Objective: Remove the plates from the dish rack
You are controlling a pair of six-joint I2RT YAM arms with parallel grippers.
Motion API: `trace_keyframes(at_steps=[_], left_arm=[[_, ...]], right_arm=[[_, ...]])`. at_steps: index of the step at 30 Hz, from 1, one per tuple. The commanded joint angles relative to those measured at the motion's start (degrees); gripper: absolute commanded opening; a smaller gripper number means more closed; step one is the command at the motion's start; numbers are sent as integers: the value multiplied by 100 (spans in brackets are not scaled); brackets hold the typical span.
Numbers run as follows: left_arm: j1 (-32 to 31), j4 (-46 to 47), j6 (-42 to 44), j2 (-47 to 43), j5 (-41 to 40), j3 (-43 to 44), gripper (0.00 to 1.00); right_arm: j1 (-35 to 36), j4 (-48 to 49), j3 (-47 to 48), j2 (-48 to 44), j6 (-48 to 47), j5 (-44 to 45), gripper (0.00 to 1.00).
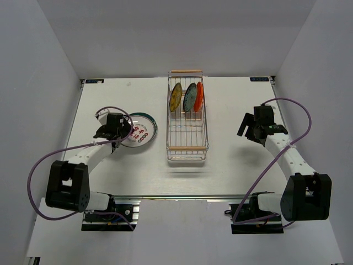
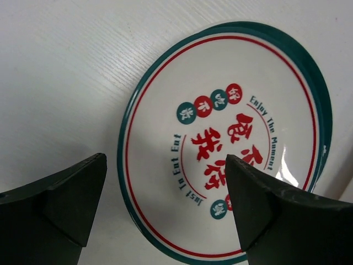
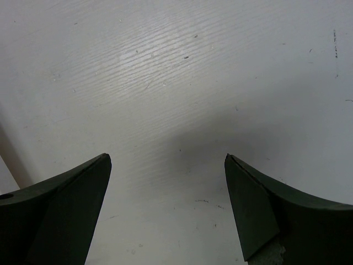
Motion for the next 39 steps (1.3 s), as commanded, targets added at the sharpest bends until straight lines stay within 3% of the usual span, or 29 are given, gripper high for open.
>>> trace_keyframes(at_steps=[1,13,20,24,29,39], left_arm=[[13,136,10,176,-23,310,98],[13,145,203,783,-67,741,98],[13,-1266,89,81,-908,1364,98],[-101,-2025,432,-350,-1155,1901,98],[-101,-1430,756,-1184,-833,1191,98],[-101,-1550,529,-2372,-523,697,98]], right_arm=[[-9,81,131,-44,-64,-77,89],[0,248,131,-211,-213,-472,89],[26,169,736,-334,-319,-849,89],[96,134,1325,-291,-495,-1586,89],[630,38,2484,174,-644,-1983,89],[2247,-480,5209,2529,-847,-1492,89]])
